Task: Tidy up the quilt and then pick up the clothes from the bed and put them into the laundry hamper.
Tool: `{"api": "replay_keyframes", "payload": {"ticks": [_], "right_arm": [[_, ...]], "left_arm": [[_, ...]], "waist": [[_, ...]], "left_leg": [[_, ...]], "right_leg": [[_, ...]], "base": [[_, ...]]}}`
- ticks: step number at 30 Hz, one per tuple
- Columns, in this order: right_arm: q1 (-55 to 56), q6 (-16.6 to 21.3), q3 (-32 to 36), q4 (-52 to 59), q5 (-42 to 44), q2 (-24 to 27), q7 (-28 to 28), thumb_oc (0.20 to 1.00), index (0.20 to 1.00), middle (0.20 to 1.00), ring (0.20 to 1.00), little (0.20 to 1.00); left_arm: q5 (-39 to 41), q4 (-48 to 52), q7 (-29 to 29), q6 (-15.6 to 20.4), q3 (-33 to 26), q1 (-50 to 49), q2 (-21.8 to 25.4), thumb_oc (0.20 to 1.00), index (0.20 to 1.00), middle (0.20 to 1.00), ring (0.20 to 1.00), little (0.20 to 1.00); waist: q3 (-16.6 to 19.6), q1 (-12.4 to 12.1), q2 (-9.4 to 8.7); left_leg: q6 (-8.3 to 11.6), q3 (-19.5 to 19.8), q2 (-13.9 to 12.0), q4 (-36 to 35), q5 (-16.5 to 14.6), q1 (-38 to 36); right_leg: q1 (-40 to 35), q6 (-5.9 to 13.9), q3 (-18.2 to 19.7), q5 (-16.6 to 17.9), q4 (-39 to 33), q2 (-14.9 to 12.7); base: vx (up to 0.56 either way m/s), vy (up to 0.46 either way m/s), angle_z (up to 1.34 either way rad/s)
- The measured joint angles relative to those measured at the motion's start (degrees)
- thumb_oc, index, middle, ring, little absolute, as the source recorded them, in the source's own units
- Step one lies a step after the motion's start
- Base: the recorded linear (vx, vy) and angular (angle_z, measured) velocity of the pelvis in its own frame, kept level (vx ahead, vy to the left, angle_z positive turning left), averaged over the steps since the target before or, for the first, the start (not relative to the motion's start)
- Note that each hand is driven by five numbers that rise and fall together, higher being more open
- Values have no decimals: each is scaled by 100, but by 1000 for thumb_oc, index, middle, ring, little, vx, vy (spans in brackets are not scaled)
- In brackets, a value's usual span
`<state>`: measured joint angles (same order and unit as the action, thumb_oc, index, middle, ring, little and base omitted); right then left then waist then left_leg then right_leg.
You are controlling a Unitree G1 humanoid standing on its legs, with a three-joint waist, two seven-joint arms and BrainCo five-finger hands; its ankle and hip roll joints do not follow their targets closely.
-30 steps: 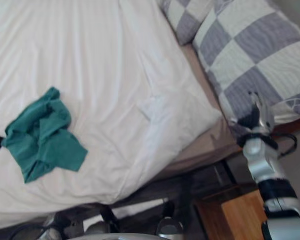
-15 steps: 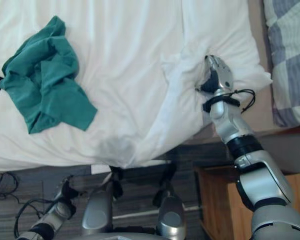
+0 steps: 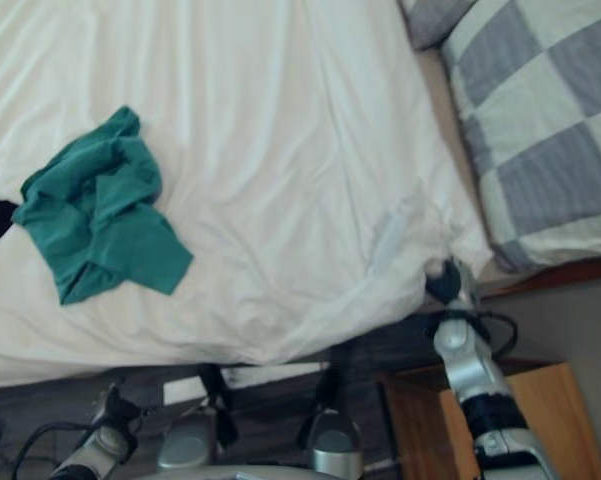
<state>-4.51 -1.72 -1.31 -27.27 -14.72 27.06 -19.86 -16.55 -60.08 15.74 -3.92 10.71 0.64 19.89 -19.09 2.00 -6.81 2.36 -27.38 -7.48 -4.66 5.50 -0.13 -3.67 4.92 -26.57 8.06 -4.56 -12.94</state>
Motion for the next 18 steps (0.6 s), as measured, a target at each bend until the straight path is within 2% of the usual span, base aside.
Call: {"api": "replay_keyframes", "payload": {"ticks": [2, 4, 7, 9, 11, 12, 14, 15, 16, 18], "right_arm": [[411, 92, 250, -544, 263, -409, -62, 1000, 1000, 1000, 1000, 1000], [522, 226, 236, -900, 471, -554, -120, 1000, 1000, 1000, 1000, 1000], [220, 406, 560, -1513, 929, -842, -273, 1000, 1000, 1000, 1000, 1000], [73, 406, 784, -1798, 1321, -819, -369, 1000, 1000, 1000, 1000, 1000], [1, 226, 1154, -1961, 1854, -719, -596, 1000, 1000, 1000, 1000, 1000], [60, -8, 1384, -2104, 2037, -603, -799, 1000, 1000, 1000, 1000, 1000], [255, -211, 1565, -2238, 2141, -508, -1038, 1000, 1000, 1000, 1000, 1000], [588, -512, 1750, -1626, 2149, -495, -1185, 567, 567, 567, 567, 567], [811, -492, 1771, -1036, 1998, -405, -1381, 200, 200, 200, 200, 200], [976, -502, 1837, -253, 1668, -248, -1666, 200, 200, 200, 200, 200]], "left_arm": [[1, -105, -18, -30, -4, -102, -94, 1000, 1000, 1000, 1000, 1000], [2, -110, -28, -33, 18, -105, -201, 1000, 1000, 1000, 1000, 1000], [5, -100, -28, -34, 18, -131, -260, 1000, 1000, 1000, 1000, 1000], [23, -29, -19, -59, 38, -212, -230, 1000, 1000, 1000, 1000, 1000], [30, 69, 11, -120, 138, -303, -187, 1000, 1000, 1000, 1000, 1000], [42, 68, 24, -123, 187, -333, -185, 1000, 1000, 1000, 1000, 1000], [47, 61, 34, -123, 199, -425, -186, 1000, 1000, 1000, 1000, 1000], [50, 18, 49, -124, 162, -461, -224, 1000, 1000, 1000, 1000, 1000], [51, -83, 49, -124, 121, -487, -255, 1000, 1000, 1000, 1000, 1000], [45, -160, 50, -114, 95, -475, -291, 1000, 1000, 1000, 1000, 1000]], "waist": [[302, 92, -41], [477, 192, -29], [606, 211, 6], [686, 198, 6], [692, 185, -4], [693, 197, -8], [700, 242, -28], [690, 279, -16], [689, 390, -8], [688, 450, -12]], "left_leg": [[-34, -22, -9, -12, -51, -140], [63, -72, -3, -31, -145, -238], [129, -101, 7, -41, -197, -405], [136, -130, 1, -40, -237, -429], [100, -171, 11, -38, -205, -441], [86, -189, 44, -22, -206, -440], [64, -204, 39, -13, -196, -429], [60, -244, 69, -13, -197, -420], [53, -290, 60, -6, -193, -413], [41, -373, 38, -14, -183, -404]], "right_leg": [[-145, 0, 23, 0, 9, 8], [-161, 5, 70, -4, 7, -8], [-294, 13, 125, -7, 11, -19], [-302, 22, 159, -10, 14, -29], [-283, 54, 200, 11, 15, -48], [-264, 72, 217, 24, 14, -60], [-258, 72, 234, 25, 14, -69], [-230, 72, 285, 25, 6, -79], [-199, 73, 327, 25, 0, -85], [-132, 79, 406, 28, -4, -77]], "base": [[51, 74, -8], [58, 66, -9], [51, 60, -4], [19, 38, -7], [10, 41, -10], [9, 40, -10], [13, 31, -10], [24, 13, -17], [21, 6, -21], [14, -6, -21]]}}
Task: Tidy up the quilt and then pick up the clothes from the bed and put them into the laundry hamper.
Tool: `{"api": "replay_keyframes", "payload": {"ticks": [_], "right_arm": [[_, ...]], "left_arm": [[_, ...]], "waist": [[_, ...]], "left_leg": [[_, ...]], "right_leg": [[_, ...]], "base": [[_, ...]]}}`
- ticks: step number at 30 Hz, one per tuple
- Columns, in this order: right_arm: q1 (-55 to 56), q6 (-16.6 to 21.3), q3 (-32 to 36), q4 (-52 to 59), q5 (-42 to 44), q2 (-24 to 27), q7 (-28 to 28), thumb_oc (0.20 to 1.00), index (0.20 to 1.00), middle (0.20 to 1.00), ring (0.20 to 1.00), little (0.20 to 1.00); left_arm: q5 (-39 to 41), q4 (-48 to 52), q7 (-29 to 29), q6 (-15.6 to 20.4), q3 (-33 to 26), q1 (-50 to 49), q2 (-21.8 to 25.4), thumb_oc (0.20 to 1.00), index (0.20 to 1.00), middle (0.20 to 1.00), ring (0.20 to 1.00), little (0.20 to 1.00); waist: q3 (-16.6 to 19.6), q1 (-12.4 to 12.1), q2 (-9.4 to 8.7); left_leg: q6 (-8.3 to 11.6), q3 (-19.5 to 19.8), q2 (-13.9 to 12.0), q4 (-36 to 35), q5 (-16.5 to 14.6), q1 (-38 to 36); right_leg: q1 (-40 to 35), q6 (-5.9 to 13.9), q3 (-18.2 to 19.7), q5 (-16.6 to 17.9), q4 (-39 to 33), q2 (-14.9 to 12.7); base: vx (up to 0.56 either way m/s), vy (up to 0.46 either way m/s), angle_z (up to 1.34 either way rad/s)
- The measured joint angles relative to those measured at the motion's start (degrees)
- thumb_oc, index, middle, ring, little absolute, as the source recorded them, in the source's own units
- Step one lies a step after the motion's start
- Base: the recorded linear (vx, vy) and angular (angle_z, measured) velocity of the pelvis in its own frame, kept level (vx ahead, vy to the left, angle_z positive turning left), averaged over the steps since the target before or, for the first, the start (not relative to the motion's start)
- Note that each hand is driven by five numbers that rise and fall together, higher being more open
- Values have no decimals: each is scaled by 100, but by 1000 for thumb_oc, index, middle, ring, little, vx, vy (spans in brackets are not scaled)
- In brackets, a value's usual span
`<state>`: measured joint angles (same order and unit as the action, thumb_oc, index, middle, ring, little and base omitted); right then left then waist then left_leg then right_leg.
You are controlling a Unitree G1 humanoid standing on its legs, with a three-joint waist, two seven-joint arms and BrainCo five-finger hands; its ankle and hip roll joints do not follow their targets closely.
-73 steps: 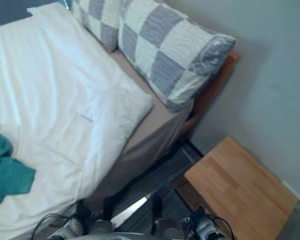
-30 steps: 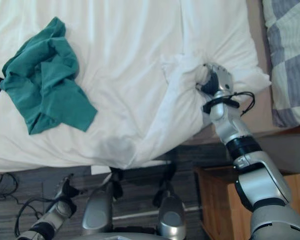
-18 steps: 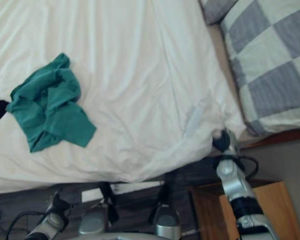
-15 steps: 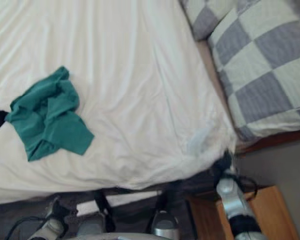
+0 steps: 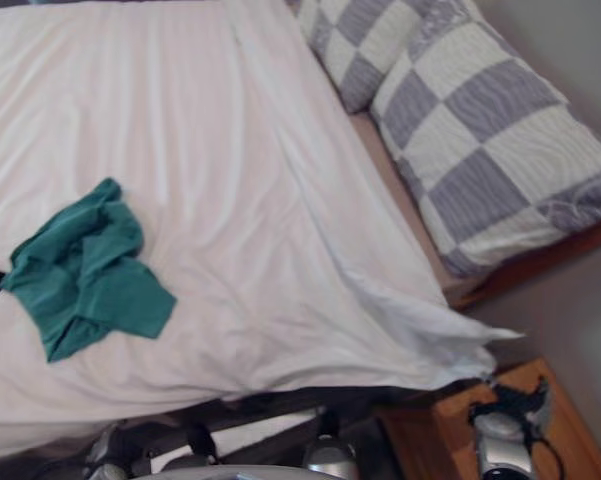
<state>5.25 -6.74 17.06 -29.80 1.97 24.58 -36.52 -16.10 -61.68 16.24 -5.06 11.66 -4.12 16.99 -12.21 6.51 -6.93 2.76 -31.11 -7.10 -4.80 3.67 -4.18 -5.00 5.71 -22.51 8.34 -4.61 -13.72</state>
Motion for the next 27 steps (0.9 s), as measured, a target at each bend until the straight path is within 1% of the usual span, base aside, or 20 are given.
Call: {"api": "replay_keyframes", "payload": {"ticks": [1, 2, 3, 4, 5, 6, 7, 8, 11, 12, 13, 15, 16, 17, 18, 19, 20, 21, 24, 27], "right_arm": [[-16, 126, -7, 127, -236, 130, -109, 200, 200, 200, 200, 200], [-142, 88, -8, 270, -338, 201, -156, 200, 200, 200, 200, 200], [-250, 28, 4, 607, -472, 259, -244, 200, 200, 200, 200, 200], [-339, 27, -15, 1110, -621, 266, -283, 200, 200, 200, 200, 200], [-560, 89, -90, 1387, -819, 306, -319, 200, 200, 200, 200, 200], [-670, 71, -162, 1504, -867, 356, -334, 200, 200, 200, 200, 200], [-846, 90, -270, 1586, -962, 432, -325, 200, 200, 200, 200, 200], [-1025, 85, -425, 1587, -1063, 498, -307, 200, 200, 200, 200, 200], [-1374, 100, -871, 1545, -1112, 557, -200, 200, 200, 200, 200, 200], [-1525, 127, -1115, 1458, -1128, 565, -137, 200, 200, 200, 200, 200], [-1699, 186, -1315, 1205, -1206, 526, -136, 200, 200, 200, 200, 200], [-1908, 194, -1535, 831, -1206, 499, -83, 200, 200, 200, 200, 200], [-2016, 216, -1563, 450, -1182, 363, -79, 200, 200, 200, 200, 200], [-2201, 221, -1573, 34, -1014, 146, -50, 200, 200, 200, 200, 200], [-2222, 196, -1573, -299, -849, -20, -32, 200, 200, 200, 200, 200], [-2285, 283, -1526, -699, -714, -272, -53, 200, 200, 200, 200, 200], [-2264, 292, -1526, -809, -579, -394, -68, 200, 200, 200, 200, 200], [-2184, 307, -1513, -947, -481, -510, -75, 200, 200, 200, 200, 200], [-2159, 433, -1519, -1212, -302, -578, -33, 200, 200, 200, 200, 200], [-1679, 451, -1580, -1569, -191, -750, 285, 200, 200, 200, 200, 200]], "left_arm": [[0, -2, -2, -1, 3, 17, -31, 1000, 1000, 1000, 1000, 1000], [-5, 1, -1, 14, -32, 9, -53, 1000, 1000, 1000, 1000, 1000], [-5, -9, -7, 5, -39, 2, -72, 1000, 1000, 1000, 1000, 1000], [-6, -6, -9, 2, -39, -5, -76, 1000, 1000, 1000, 1000, 1000], [-7, -12, -16, -5, -46, -1, -89, 1000, 1000, 1000, 1000, 1000], [-14, -10, -18, -5, -44, -1, -105, 1000, 1000, 1000, 1000, 1000], [-27, -5, -22, -8, -40, -18, -126, 1000, 1000, 1000, 1000, 1000], [-34, -5, -33, -5, -30, -47, -132, 1000, 1000, 1000, 1000, 1000], [-35, -8, -51, -21, -15, -79, -128, 1000, 1000, 1000, 1000, 1000], [-35, -4, -58, -22, 29, -20, -127, 1000, 1000, 1000, 1000, 1000], [-30, 81, -47, -25, 82, 6, -116, 1000, 1000, 1000, 1000, 1000], [-24, 198, -22, 0, 143, 173, -110, 1000, 1000, 1000, 1000, 1000], [16, 339, 9, 9, 191, 338, -109, 1000, 1000, 1000, 1000, 1000], [23, 392, 53, 28, 217, 552, -113, 1000, 1000, 1000, 1000, 1000], [32, 415, 104, 30, 240, 664, -117, 1000, 1000, 1000, 1000, 1000], [141, 458, 172, 47, 247, 770, -117, 1000, 1000, 1000, 1000, 1000], [216, 494, 199, 79, 257, 844, -119, 1000, 1000, 1000, 1000, 1000], [247, 493, 208, 85, 253, 913, -117, 1000, 1000, 1000, 1000, 1000], [248, 493, 262, 90, 250, 988, -114, 1000, 1000, 1000, 1000, 1000], [248, 491, 332, 79, 249, 1100, -118, 1000, 1000, 1000, 1000, 1000]], "waist": [[0, 59, 0], [-1, 55, 3], [-3, 50, 5], [-4, 46, 13], [-43, 16, 70], [-42, -21, 99], [-66, -114, 151], [-91, -198, 193], [-152, -276, 280], [-198, -341, 309], [-265, -405, 348], [-460, -491, 393], [-708, -524, 446], [-927, -523, 484], [-1083, -518, 500], [-1270, -515, 522], [-1378, -502, 533], [-1481, -440, 527], [-1555, -378, 487], [-1566, -323, 448]], "left_leg": [[10, 7, -15, -11, 7, 6], [40, 16, -26, -26, 5, 18], [110, 14, -19, -27, -11, 41], [118, 13, -5, -26, -4, 108], [129, 32, -32, -25, 48, 161], [143, 37, -42, -24, 85, 202], [158, 54, -58, -22, 126, 226], [163, 68, -86, -24, 139, 228], [134, 163, -116, -17, 192, 335], [116, 182, -114, 5, 217, 440], [46, 214, -102, 11, 314, 577], [19, 223, -90, 14, 347, 729], [10, 270, -99, 86, 369, 897], [-6, 346, -130, 283, 327, 1152], [-28, 354, -135, 358, 312, 1226], [-50, 366, -149, 438, 277, 1311], [-64, 359, -141, 447, 268, 1312], [-102, 342, -118, 465, 242, 1308], [-198, 324, -102, 563, 158, 1306], [-263, 322, -76, 579, 85, 1183]], "right_leg": [[-2, 1, 11, -1, -2, 6], [-11, 21, 11, -16, -5, 12], [-2, 112, 16, -87, -11, -5], [69, 222, 28, -174, -39, -30], [125, 226, 30, -174, -40, 2], [169, 226, 31, -174, -39, 21], [176, 226, 22, -174, -39, 58], [175, 228, 9, -177, -40, 90], [224, 252, -69, -197, -36, 125], [309, 248, -85, -191, -34, 130], [468, 204, -95, -155, 25, 123], [607, 211, -99, -154, 45, 112], [764, 217, -103, -154, 113, 93], [880, 200, -151, -146, 146, 69], [923, 172, -159, -120, 150, 63], [972, 150, -167, -105, 180, 48], [979, 98, -160, -64, 193, 38], [987, 96, -151, -61, 206, 13], [976, 87, -123, -67, 263, -38], [891, 82, -118, -69, 392, -101]], "base": [[15, -17, -10], [0, 0, 0], [0, 0, 0], [0, 0, 0], [0, 0, 0], [0, 0, 0], [8, -27, 4], [-41, -34, 4], [-67, -19, 12], [-171, -14, 16], [-218, -25, 9], [-147, -30, 7], [-156, -19, 20], [-103, -7, 21], [-89, 16, 17], [-61, 27, 3], [-92, 50, 0], [-87, 64, -2], [-41, 57, -2], [-16, 84, 4]]}}
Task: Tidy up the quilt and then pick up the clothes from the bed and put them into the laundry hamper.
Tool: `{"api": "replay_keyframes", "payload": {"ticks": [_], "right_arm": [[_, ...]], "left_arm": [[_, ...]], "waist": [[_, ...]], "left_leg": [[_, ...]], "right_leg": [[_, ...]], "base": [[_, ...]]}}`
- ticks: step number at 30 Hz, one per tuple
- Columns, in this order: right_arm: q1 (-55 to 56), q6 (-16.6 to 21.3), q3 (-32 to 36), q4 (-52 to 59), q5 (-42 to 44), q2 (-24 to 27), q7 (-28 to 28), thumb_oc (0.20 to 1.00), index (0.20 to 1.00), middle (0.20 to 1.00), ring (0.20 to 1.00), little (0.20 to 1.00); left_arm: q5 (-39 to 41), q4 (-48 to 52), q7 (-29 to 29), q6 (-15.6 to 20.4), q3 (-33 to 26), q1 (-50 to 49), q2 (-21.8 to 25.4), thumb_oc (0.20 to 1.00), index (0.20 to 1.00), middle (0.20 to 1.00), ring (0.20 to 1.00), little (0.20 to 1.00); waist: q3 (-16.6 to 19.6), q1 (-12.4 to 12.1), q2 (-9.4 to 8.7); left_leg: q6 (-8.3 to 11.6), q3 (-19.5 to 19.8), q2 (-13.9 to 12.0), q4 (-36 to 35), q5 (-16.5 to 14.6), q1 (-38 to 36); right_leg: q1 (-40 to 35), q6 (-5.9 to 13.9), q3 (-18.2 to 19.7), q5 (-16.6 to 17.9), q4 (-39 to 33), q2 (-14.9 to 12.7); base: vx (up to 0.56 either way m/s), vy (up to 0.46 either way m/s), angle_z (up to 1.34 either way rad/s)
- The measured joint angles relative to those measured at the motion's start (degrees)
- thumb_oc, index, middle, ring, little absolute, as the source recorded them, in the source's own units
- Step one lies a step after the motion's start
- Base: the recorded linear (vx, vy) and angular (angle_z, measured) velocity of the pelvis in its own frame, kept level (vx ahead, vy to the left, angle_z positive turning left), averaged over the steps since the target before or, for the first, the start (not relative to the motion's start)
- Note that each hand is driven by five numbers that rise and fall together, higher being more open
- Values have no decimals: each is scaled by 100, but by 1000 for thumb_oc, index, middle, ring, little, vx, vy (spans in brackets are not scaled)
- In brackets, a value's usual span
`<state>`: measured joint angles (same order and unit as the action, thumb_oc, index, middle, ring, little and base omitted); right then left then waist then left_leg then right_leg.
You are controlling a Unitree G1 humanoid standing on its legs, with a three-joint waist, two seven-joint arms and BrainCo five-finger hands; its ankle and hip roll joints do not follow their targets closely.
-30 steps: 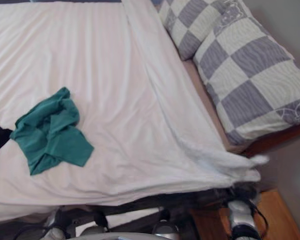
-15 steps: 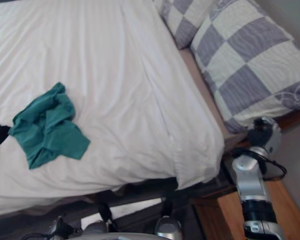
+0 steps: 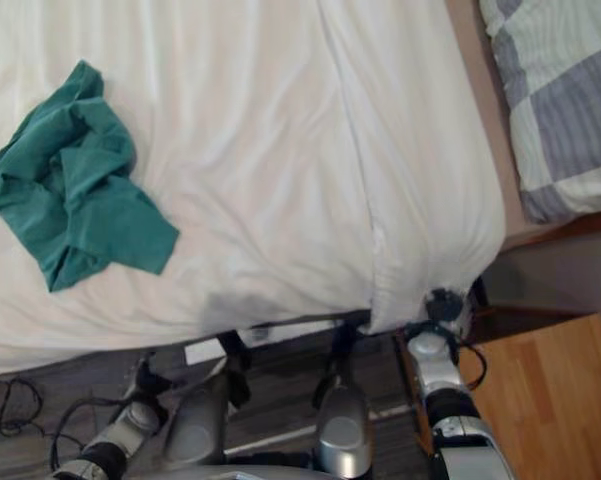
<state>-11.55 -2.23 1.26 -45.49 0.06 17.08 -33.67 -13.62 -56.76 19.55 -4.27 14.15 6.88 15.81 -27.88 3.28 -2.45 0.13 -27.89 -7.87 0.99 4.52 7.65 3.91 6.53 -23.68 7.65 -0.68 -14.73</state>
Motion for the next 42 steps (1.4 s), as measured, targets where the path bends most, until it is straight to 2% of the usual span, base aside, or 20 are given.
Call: {"api": "replay_keyframes", "payload": {"ticks": [6, 7, 9, 12, 13, 16, 18, 20, 22, 25, 26, 27, 30, 31, 32, 34, 36, 38, 40, 42], "right_arm": [[1345, -522, -398, -1746, -240, -506, 865, 231, 231, 231, 231, 231], [1448, -533, -447, -1972, -285, -525, 961, 1000, 1000, 1000, 1000, 1000], [1550, -565, -481, -2066, -362, -557, 1134, 1000, 1000, 1000, 1000, 1000], [1765, -527, -823, -2079, -452, -624, 1285, 1000, 1000, 1000, 1000, 1000], [1738, -523, -972, -2059, -501, -623, 1361, 1000, 1000, 1000, 1000, 1000], [1244, -475, -1308, -2118, -802, -400, 1516, 1000, 1000, 1000, 1000, 1000], [794, -410, -1055, -1950, -907, -175, 1532, 1000, 1000, 1000, 1000, 1000], [779, -391, -1045, -1834, -916, 38, 1542, 1000, 1000, 1000, 1000, 1000], [852, -406, -752, -1869, -916, 212, 1622, 1000, 1000, 1000, 1000, 1000], [1013, -444, -630, -1964, -915, 295, 1746, 1000, 1000, 1000, 1000, 1000], [1106, -429, -617, -1960, -926, 163, 1774, 1000, 1000, 1000, 1000, 1000], [1161, -440, -756, -1948, -949, -95, 1830, 1000, 1000, 1000, 1000, 1000], [1386, -461, -1095, -1870, -1034, -619, 1883, 1000, 1000, 1000, 1000, 1000], [1445, -475, -1050, -1899, -1065, -672, 1802, 1000, 1000, 1000, 1000, 1000], [1492, -498, -1215, -1839, -1102, -544, 1823, 1000, 1000, 1000, 1000, 1000], [1507, -471, -1393, -1783, -1133, -462, 1871, 1000, 1000, 1000, 1000, 1000], [1411, -449, -1652, -1680, -1137, -460, 1888, 1000, 1000, 1000, 1000, 1000], [1244, -443, -1900, -1544, -1333, -357, 1891, 1000, 1000, 1000, 1000, 1000], [1049, -401, -2029, -1408, -1380, -275, 1893, 1000, 1000, 1000, 1000, 1000], [791, -393, -2153, -1402, -1380, -298, 1932, 1000, 1000, 1000, 1000, 1000]], "left_arm": [[-18, -421, 52, -81, -99, -3, 10, 1000, 1000, 1000, 1000, 1000], [-18, -502, 42, -83, -98, 35, 20, 1000, 1000, 1000, 1000, 1000], [-19, -512, 20, -84, -69, 8, 75, 1000, 1000, 1000, 1000, 1000], [-49, -550, -104, -56, -34, -138, 154, 1000, 1000, 1000, 1000, 1000], [-53, -500, -173, -52, 9, -103, 175, 1000, 1000, 1000, 1000, 1000], [-53, -401, -244, 111, 168, -43, 94, 1000, 1000, 1000, 1000, 1000], [-59, -693, -361, 124, 201, -87, -8, 1000, 1000, 1000, 1000, 1000], [-64, -664, -367, 131, 235, -132, -99, 1000, 1000, 1000, 1000, 1000], [-96, -719, -369, 126, 267, -128, -297, 1000, 1000, 1000, 1000, 1000], [-121, -837, -384, 130, 571, -55, -515, 1000, 1000, 1000, 1000, 1000], [-147, -855, -404, 140, 693, 38, -492, 1000, 1000, 1000, 1000, 1000], [-248, -942, -410, 126, 663, 58, -394, 1000, 1000, 1000, 1000, 1000], [-279, -962, -462, 64, 697, -132, -130, 1000, 1000, 1000, 1000, 1000], [-286, -963, -475, 54, 700, -198, -137, 1000, 1000, 1000, 1000, 1000], [-292, -947, -487, 31, 687, -290, -143, 1000, 1000, 1000, 1000, 1000], [-295, -887, -567, 25, 568, -379, -64, 1000, 1000, 1000, 1000, 1000], [-294, -889, -589, 6, 545, -495, 11, 1000, 1000, 1000, 1000, 1000], [-298, -950, -580, 4, 483, -665, 2, 1000, 1000, 1000, 1000, 1000], [-303, -977, -582, 18, 259, -788, -76, 1000, 1000, 1000, 1000, 1000], [-258, -983, -480, 42, 23, -704, -164, 1000, 1000, 1000, 1000, 1000]], "waist": [[76, 182, -209], [96, 245, -236], [201, 312, -174], [672, 275, -348], [735, 368, -336], [783, 90, -298], [885, 137, -166], [995, 145, -19], [1137, 245, 208], [1332, 372, 480], [1361, 421, 316], [1427, 410, -122], [1552, 235, -409], [1553, 220, -343], [1535, 212, -181], [1543, 127, 0], [1534, 122, 26], [1543, 63, 125], [1504, -174, 334], [1467, -403, 174]], "left_leg": [[87, -51, 257, -520, -156, -1032], [55, -9, 289, -573, -142, -1097], [-71, 30, 136, -575, -168, -1175], [-22, 171, 190, -574, -160, -1184], [189, 434, 141, -174, -198, -929], [405, 720, -72, 875, -432, -330], [918, 695, -1136, 1866, -910, -190], [1022, 709, -1681, 1353, -760, -583], [1105, 714, -1804, 754, -534, -952], [1185, 1236, -1351, -254, -314, -1484], [1429, 1228, -1017, -413, -55, -1513], [1310, 1091, -553, -449, -17, -1497], [839, 717, -88, -370, -146, -1504], [774, 719, -178, -418, -186, -1588], [655, 678, -230, -417, -261, -1622], [584, 629, -316, -507, -252, -1689], [551, 624, -266, -519, -231, -1685], [599, 517, -229, -516, -165, -1717], [674, 463, -363, -124, -130, -1580], [819, 423, -477, 1204, 51, -861]], "right_leg": [[-602, 7, 70, 0, 337, -238], [-592, 15, 113, 1, 490, -276], [-283, 175, 613, -451, 812, -29], [-289, 139, 700, -459, 148, 308], [-377, -165, 851, -422, 86, 406], [-414, -380, 709, -231, -29, 293], [-536, -608, 532, -255, 46, 336], [-619, -531, 548, -265, 42, 274], [-609, -289, 491, -249, 69, 152], [-501, 136, 463, 11, 161, -162], [-491, 406, 379, 210, 161, -486], [-211, 309, 324, 528, 423, -1055], [161, 168, -320, 1403, 766, -1355], [233, 191, -354, 1309, 1033, -1306], [356, 307, -368, 86, 1811, -1023], [629, 219, -395, -836, 3079, -460], [395, -182, -678, -1427, 3252, 39], [-41, -597, -807, -1724, 2407, 497], [-358, -663, -583, -1550, 1211, 940], [-336, -823, -345, -1274, 821, 896]], "base": [[18, 91, -2], [68, 15, 1], [56, -20, 2], [-102, -88, 40], [-295, -20, 107], [-170, 268, 49], [-41, 484, 31], [-100, 647, 16], [-72, 662, 24], [-118, 583, 19], [-223, 560, 24], [-269, 644, 0], [-232, 624, -42], [-217, 565, -25], [-162, 398, -16], [-165, 303, -11], [-201, 175, -1], [-135, -69, -18], [-230, -5, -45], [-188, 78, -58]]}}
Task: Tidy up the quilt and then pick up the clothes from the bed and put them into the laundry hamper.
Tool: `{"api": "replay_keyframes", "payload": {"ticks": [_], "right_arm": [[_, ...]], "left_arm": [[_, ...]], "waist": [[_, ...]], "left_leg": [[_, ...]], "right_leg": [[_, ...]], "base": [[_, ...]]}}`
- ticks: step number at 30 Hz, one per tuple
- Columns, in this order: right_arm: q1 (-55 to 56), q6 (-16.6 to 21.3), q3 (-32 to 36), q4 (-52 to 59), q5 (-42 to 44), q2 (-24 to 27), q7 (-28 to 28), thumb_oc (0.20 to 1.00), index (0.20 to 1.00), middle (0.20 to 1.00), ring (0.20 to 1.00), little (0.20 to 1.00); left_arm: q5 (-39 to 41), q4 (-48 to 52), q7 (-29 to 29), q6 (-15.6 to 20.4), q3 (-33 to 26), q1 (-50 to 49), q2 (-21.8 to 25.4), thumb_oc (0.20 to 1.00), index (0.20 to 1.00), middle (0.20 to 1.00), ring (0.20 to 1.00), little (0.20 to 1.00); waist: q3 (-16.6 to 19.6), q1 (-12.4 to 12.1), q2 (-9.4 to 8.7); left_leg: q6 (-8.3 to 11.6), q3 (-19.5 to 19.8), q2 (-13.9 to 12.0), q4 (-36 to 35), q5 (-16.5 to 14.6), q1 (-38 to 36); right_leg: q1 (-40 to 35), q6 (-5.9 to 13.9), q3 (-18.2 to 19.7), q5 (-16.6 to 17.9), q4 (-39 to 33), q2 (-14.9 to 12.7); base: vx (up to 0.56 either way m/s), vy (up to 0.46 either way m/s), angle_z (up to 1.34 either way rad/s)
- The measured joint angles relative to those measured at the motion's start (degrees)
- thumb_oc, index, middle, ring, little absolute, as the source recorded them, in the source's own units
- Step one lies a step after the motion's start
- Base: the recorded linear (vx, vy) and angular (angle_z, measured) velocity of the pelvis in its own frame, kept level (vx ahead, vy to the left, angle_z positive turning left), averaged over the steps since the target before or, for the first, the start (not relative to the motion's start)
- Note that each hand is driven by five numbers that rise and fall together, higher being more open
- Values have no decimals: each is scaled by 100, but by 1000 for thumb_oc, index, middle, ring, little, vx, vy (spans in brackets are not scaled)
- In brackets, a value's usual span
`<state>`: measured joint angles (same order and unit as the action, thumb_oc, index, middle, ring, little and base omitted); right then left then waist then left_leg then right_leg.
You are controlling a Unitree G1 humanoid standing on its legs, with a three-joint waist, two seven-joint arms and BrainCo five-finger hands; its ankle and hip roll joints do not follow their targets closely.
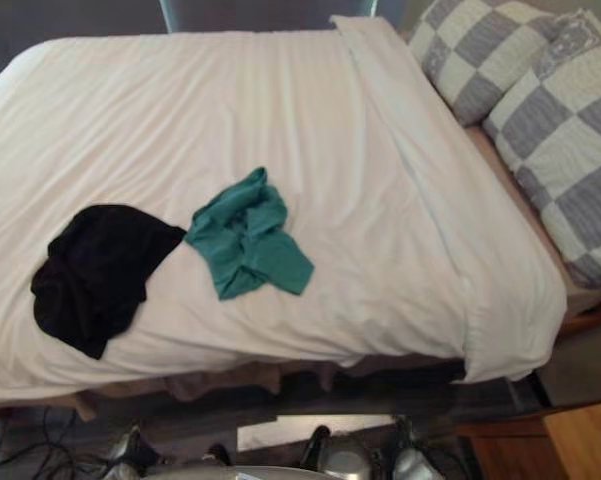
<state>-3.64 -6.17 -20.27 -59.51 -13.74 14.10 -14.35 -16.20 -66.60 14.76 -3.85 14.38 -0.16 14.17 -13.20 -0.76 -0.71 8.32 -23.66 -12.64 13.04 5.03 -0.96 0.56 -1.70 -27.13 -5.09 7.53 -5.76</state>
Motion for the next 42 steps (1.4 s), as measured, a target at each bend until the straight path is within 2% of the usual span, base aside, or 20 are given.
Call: {"api": "replay_keyframes", "payload": {"ticks": [1, 2, 3, 6, 8, 9, 10, 11, 14, 16, 17, 20, 22, 23, 25, 26, 29, 35, 40, 42], "right_arm": [[-212, 24, -168, 38, -7, 16, 37, 1000, 1000, 1000, 1000, 1000], [-311, 23, -230, 47, -43, 46, 41, 1000, 1000, 1000, 1000, 1000], [-347, 15, -273, 0, -88, 127, 42, 1000, 1000, 1000, 1000, 1000], [-442, 83, -75, 111, -242, -29, 70, 1000, 1000, 1000, 1000, 1000], [-84, 91, 154, 322, -333, 82, 97, 1000, 1000, 1000, 1000, 1000], [-71, 43, 102, 264, -350, 127, 85, 1000, 1000, 1000, 1000, 1000], [-54, -31, 4, 196, -369, 214, 100, 1000, 1000, 1000, 1000, 1000], [56, -42, -68, 217, -370, 312, 139, 1000, 1000, 1000, 1000, 1000], [197, -42, -37, 220, -416, 285, 220, 1000, 1000, 1000, 1000, 1000], [121, -37, -55, 272, -524, 2, 160, 1000, 1000, 1000, 1000, 1000], [16, -32, -352, 320, -653, -182, 226, 1000, 1000, 1000, 1000, 1000], [-287, 141, -936, 464, -1027, -514, 375, 1000, 1000, 1000, 1000, 1000], [-313, 186, -959, 516, -1093, -653, 474, 1000, 1000, 1000, 1000, 1000], [-315, 224, -915, 558, -1056, -688, 510, 1000, 1000, 1000, 1000, 1000], [-314, 224, -907, 669, -872, -638, 515, 1000, 1000, 1000, 1000, 1000], [-262, 218, -899, 654, -695, -622, 521, 1000, 1000, 1000, 1000, 1000], [-129, 186, -261, 370, -153, -568, 453, 1000, 1000, 1000, 1000, 1000], [126, 23, 1471, -698, 613, -157, 36, 1000, 1000, 1000, 1000, 1000], [1146, -40, 2431, -728, 1296, 485, -358, 1000, 1000, 1000, 1000, 1000], [1605, -50, 3170, -356, 1542, 607, -452, 1000, 1000, 1000, 1000, 1000]], "left_arm": [[10, 113, 47, -10, -117, -43, -2, 1000, 1000, 1000, 1000, 1000], [14, 138, 63, -15, -111, -17, -50, 1000, 1000, 1000, 1000, 1000], [17, 184, 75, -7, -108, 33, -63, 1000, 1000, 1000, 1000, 1000], [-27, 248, 163, -118, 39, 9, -5, 1000, 1000, 1000, 1000, 1000], [-69, 271, 180, -141, 207, 111, 95, 1000, 1000, 1000, 1000, 1000], [-73, 203, 169, -142, 205, 133, 96, 1000, 1000, 1000, 1000, 1000], [-74, 189, 111, -109, 233, 230, 73, 1000, 1000, 1000, 1000, 1000], [-74, 263, 103, -50, 242, 336, -76, 1000, 1000, 1000, 1000, 1000], [-100, 381, -4, 15, 614, 582, -431, 1000, 1000, 1000, 1000, 1000], [-152, 369, -106, 76, 663, 713, -503, 1000, 1000, 1000, 1000, 1000], [-173, 476, -121, 88, 721, 670, -336, 1000, 1000, 1000, 1000, 1000], [-241, 474, -108, 22, 720, 556, -195, 1000, 1000, 1000, 1000, 1000], [-254, 488, -110, -42, 717, 542, -197, 1000, 1000, 1000, 1000, 1000], [-263, 459, -119, -51, 699, 522, -211, 1000, 1000, 1000, 1000, 1000], [-262, 477, -120, -53, 721, 481, -222, 1000, 1000, 1000, 1000, 1000], [-261, 477, -120, -44, 744, 388, -221, 1000, 1000, 1000, 1000, 1000], [-248, 468, -107, -8, 541, 117, -357, 1000, 1000, 1000, 1000, 1000], [297, -538, 100, -113, -992, -238, -357, 1000, 1000, 1000, 1000, 1000], [484, -771, 375, -346, -1772, -842, 596, 1000, 1000, 1000, 1000, 1000], [669, 640, 478, -437, -2305, -1233, 954, 1000, 1000, 1000, 1000, 1000]], "waist": [[-29, -99, -30], [-40, -52, 43], [-57, -7, 69], [-102, 242, 100], [-32, 329, 113], [-29, 437, 83], [-37, 509, 93], [12, 521, 175], [41, 534, 256], [43, 524, -65], [99, 411, -334], [62, 188, -236], [77, 226, -76], [23, 278, 185], [12, 322, 139], [57, 355, 31], [134, 363, 291], [221, 380, 174], [234, 412, 146], [230, 427, 154]], "left_leg": [[327, 39, -105, 673, -97, 521], [596, 339, -53, 881, -33, 775], [640, 493, -27, 1087, 19, 906], [213, 48, -817, 781, -59, 903], [378, 188, -1308, -237, 18, 448], [439, 265, -1340, -640, 6, 255], [455, 538, -1250, -970, 0, 162], [267, 669, -1047, -1323, 157, -59], [222, 576, -560, -1529, 251, -343], [-5, 368, -85, -1605, 129, -507], [-138, 167, 186, -1641, 37, -631], [-376, -161, 321, -1714, -128, -856], [-440, -3, 384, -1736, -169, -835], [-555, 193, 271, -1769, -163, -817], [-581, 223, 367, -1772, -153, -845], [-634, 298, 570, -1799, -217, -868], [-558, 386, 432, -1784, -252, -954], [-422, 397, 393, -1768, -284, -980], [-384, 374, 418, -1769, -316, -1020], [-358, 370, 431, -1792, -368, -1014]], "right_leg": [[-293, -64, -81, 586, -632, -5], [-266, -72, -97, 595, -613, -44], [-220, -49, -142, 579, -639, -77], [-556, 20, -359, 598, -944, 30], [-631, 190, -336, 560, -883, 69], [-561, 227, -343, 552, -862, 68], [-573, 266, -357, 557, -849, 7], [-578, 340, -361, 633, -891, -35], [-600, 549, -558, 874, -658, -253], [-195, 454, -248, 625, 266, -971], [-54, 664, -300, 1074, 482, -1366], [55, 591, -1153, 1173, 705, -1695], [133, 674, -912, 1078, 747, -1504], [228, 928, 459, 616, 574, -756], [255, 882, 867, 490, 517, -408], [145, 561, 845, 464, 195, -312], [-417, 571, 862, 804, -672, 0], [-681, 540, 796, 1020, -1218, 132], [-698, 542, 817, 1015, -1223, 104], [-728, 582, 816, 993, -1250, 78]], "base": [[-248, 226, -36], [-248, 226, -12], [-5, 347, 5], [56, 470, 9], [-6, 719, 4], [-32, 366, 5], [47, 311, 30], [40, 474, 34], [-9, 455, 42], [10, 448, 16], [8, 365, -21], [4, 236, -55], [20, 97, 26], [-30, 81, 42], [19, 74, 45], [54, 36, 34], [46, -5, 11], [61, -20, 3], [30, -8, -2], [35, -11, -1]]}}
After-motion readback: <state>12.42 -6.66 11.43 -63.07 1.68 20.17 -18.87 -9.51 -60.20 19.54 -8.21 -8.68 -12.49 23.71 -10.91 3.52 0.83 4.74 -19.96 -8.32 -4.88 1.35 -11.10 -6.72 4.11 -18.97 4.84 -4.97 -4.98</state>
